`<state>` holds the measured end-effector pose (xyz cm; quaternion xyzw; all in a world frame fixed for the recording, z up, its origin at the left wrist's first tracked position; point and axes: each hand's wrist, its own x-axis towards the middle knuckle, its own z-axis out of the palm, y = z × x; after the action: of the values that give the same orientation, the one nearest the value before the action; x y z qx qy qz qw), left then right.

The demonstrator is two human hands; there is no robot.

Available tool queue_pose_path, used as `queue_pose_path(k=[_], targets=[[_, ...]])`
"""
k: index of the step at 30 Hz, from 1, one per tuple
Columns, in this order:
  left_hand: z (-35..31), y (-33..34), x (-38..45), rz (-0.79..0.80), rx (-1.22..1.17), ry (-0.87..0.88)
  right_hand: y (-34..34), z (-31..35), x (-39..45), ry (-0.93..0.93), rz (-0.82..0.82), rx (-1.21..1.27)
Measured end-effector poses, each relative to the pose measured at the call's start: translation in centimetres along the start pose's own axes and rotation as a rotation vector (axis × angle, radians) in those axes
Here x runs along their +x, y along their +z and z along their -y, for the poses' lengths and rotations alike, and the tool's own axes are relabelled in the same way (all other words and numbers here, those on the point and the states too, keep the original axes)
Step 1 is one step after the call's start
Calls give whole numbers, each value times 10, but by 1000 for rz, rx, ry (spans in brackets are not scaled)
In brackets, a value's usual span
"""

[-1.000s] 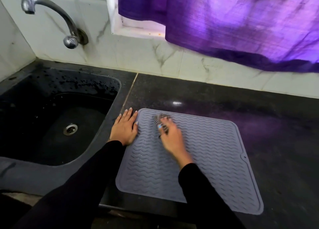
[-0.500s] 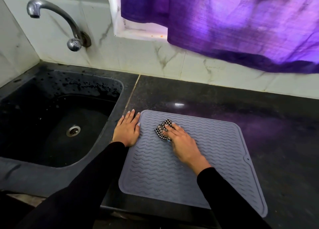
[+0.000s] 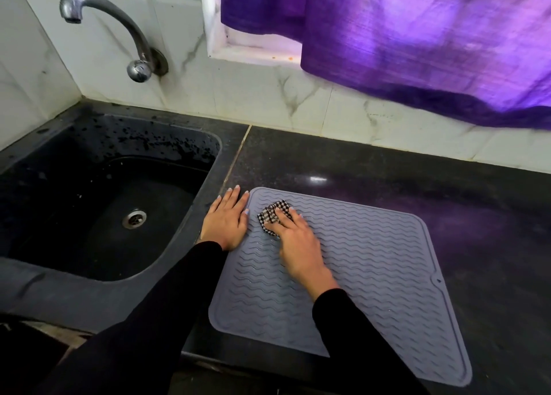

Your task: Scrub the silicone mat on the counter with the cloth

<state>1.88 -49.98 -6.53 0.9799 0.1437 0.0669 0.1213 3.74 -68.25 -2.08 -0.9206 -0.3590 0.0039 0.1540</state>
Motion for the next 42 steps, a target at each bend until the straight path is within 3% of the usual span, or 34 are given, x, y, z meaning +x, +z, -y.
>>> queue_pose_path(k=[9, 12, 15, 22, 33, 36, 39, 42], targets=[[-1, 0, 0, 1, -9, 1, -13, -29, -13, 42, 71, -95], [-3, -1, -1, -8, 0, -2, -28, -41, -9, 225, 87, 201], [-3, -1, -1, -18, -17, 0, -33, -42, 1, 376, -81, 453], [-1, 1, 0, -19, -2, -2, -1, -11, -5, 140, 30, -15], [0, 0, 0, 0, 1, 9, -24, -27, -19, 131, 66, -177], [-1, 0, -1, -2, 3, 1, -41, -33, -15, 276, 67, -58], [-2, 0, 0, -5, -1, -1, -55, -44, -4, 522, -72, 298], [-2, 0, 0, -9, 2, -4, -45, -33, 5, 450, -190, 361]])
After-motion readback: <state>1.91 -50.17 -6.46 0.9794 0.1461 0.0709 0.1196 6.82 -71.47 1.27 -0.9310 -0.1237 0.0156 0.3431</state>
